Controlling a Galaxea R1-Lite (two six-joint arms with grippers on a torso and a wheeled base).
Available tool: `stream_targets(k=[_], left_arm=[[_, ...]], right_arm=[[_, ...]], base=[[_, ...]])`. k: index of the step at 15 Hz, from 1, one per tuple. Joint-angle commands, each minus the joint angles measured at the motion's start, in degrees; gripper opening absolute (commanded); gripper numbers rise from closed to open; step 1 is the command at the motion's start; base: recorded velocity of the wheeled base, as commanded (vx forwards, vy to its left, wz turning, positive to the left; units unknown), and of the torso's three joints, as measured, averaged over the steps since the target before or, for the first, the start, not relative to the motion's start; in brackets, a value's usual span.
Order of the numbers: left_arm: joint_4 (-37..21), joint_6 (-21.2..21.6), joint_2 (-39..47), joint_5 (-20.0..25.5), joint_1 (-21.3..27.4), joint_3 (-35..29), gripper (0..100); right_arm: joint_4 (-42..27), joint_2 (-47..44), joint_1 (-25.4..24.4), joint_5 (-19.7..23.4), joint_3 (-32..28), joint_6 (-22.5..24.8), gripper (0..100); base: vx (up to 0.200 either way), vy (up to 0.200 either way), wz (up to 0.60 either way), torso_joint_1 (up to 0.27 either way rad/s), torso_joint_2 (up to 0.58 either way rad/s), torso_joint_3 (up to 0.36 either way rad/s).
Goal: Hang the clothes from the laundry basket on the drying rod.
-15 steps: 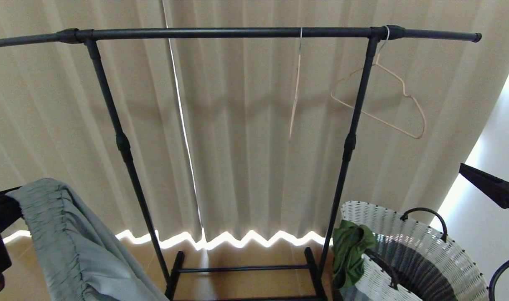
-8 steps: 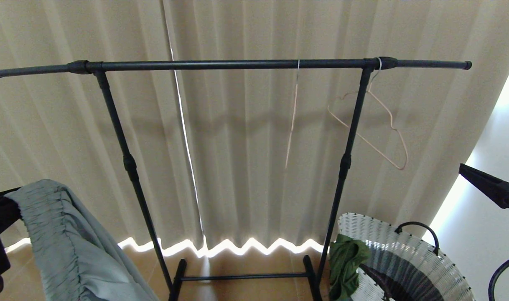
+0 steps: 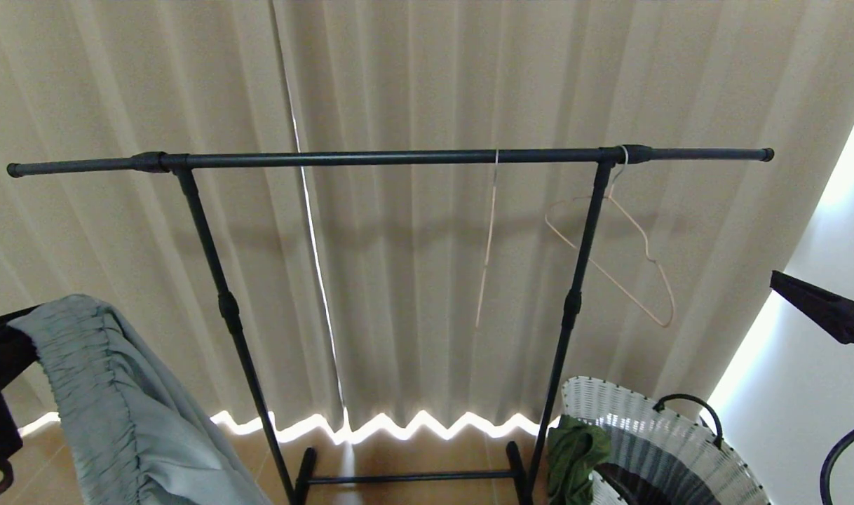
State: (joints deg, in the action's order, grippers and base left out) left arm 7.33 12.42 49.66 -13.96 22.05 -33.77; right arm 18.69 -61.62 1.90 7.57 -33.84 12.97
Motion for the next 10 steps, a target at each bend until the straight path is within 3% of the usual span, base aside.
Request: stream_targets(k=[1,3,4,7,10], left_arm=[[2.4,0.6,0.3,0.0,0.0,1.3,0],[2.8,0.6,0.3,0.1,0.0,1.3,0],[2.8,0.9,0.3,0.1,0.0,1.2,0],[2.7,1.0,0.1,0.2,0.0,1.2,0],[2.8,0.9,0.2,1.2,0.0,1.2,0]], right_arm=[[-2.8,-1.7,1.4,0.0,-1.5,0.0,100],[-4.5,-1.7,1.4,0.0,-2.0,-0.1,100],[-12.8,-1.2,1.4,0.0,-5.2,-0.1,100],[-14.5,-1.0,1.4,0.0,-5.4,-0.1,100],[-14.5,-1.0,1.4,-0.1,-5.5,0.0,100]], base=[[0.0,0.0,0.0,0.066,-0.14,-0.09],[0.0,0.0,0.0,0.039,-0.07,-0.039],[0.0,0.0,0.0,0.0,0.0,0.0],[0.0,0.0,0.0,0.0,0.0,0.0],[0.2,0.0,0.0,0.002,0.0,0.002]])
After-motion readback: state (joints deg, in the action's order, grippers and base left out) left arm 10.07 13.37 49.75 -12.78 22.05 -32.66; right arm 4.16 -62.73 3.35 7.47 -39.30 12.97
